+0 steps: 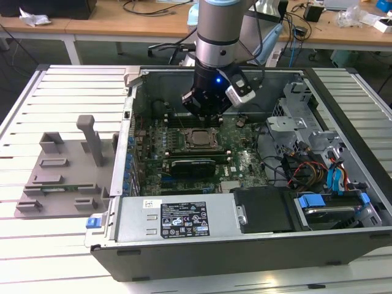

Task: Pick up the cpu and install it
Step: 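Install the first cpu locking lever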

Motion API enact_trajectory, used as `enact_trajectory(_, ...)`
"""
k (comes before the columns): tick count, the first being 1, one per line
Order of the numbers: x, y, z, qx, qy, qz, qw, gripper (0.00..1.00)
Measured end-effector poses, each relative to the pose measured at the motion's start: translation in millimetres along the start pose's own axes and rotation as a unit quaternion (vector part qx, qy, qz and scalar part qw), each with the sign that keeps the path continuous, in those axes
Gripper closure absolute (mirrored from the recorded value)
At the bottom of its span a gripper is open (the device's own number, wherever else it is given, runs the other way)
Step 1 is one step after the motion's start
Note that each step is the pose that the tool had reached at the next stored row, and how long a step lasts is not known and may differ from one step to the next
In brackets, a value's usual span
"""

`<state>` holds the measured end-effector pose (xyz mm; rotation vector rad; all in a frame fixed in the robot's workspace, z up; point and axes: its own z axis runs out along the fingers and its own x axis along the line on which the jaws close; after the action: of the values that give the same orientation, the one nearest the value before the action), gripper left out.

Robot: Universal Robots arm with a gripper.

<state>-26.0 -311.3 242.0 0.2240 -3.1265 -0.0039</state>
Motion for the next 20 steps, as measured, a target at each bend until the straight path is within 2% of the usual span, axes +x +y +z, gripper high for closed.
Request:
enact_trajectory(2, -0.1, 0.5, 0.0, 0.0000, 0.0000, 0.000, 1.0000, 0.89)
enact_trajectory(4, -0.1, 0.6, -5.7, 0.0020, 0.0003, 0.000, 1.0000, 0.89)
enact_trajectory(6, 0.1, 0.7, -21.1, 0.0030, 0.0004, 0.000, 1.0000, 0.89)
enact_trajectory(10, 2.5, 1.0, -22.2, 0.0030, 0.0004, 0.000, 1.0000, 0.89)
enact_trajectory(12, 8.7, 1.9, -22.2, 0.0031, 0.0003, 0.000, 1.0000, 0.89)
enact_trajectory(16, 30.7, 5.1, -22.0, 0.0032, -0.0008, 0.000, 1.0000, 0.89)
enact_trajectory(20, 48.0, 7.6, -21.9, 0.0033, -0.0014, 0.000, 1.0000, 0.89)
